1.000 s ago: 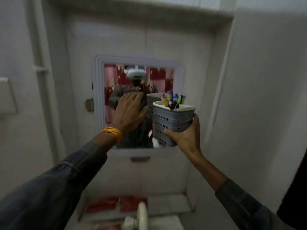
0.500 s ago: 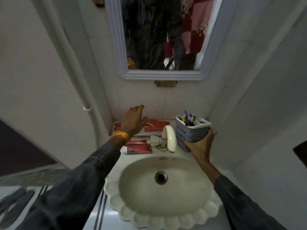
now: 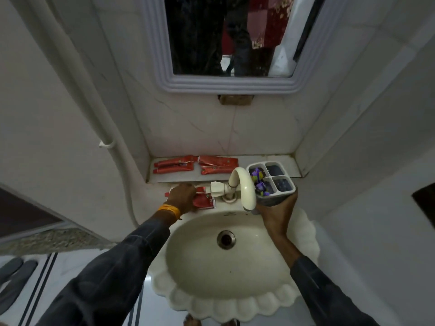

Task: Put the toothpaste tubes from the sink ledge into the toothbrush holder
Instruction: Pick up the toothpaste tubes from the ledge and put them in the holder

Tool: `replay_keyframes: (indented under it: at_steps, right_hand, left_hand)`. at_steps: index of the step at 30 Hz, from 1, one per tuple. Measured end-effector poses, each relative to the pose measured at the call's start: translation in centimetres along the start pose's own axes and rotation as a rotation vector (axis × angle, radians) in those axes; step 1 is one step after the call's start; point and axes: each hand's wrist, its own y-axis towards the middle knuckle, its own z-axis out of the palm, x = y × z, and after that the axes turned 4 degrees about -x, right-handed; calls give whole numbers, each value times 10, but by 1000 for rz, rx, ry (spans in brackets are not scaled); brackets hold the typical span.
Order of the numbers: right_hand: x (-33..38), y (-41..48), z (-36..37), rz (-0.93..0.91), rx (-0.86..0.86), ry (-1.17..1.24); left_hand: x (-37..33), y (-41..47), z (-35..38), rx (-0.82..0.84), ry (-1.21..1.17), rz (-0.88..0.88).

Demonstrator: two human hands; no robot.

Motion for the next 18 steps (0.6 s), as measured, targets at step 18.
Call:
replay_keyframes:
  at_steps: [18]
  right_hand:
    - [-5,-14,5,4,-49,-8]
  left_hand:
    - [-13,19,-106,-402,-561,-30]
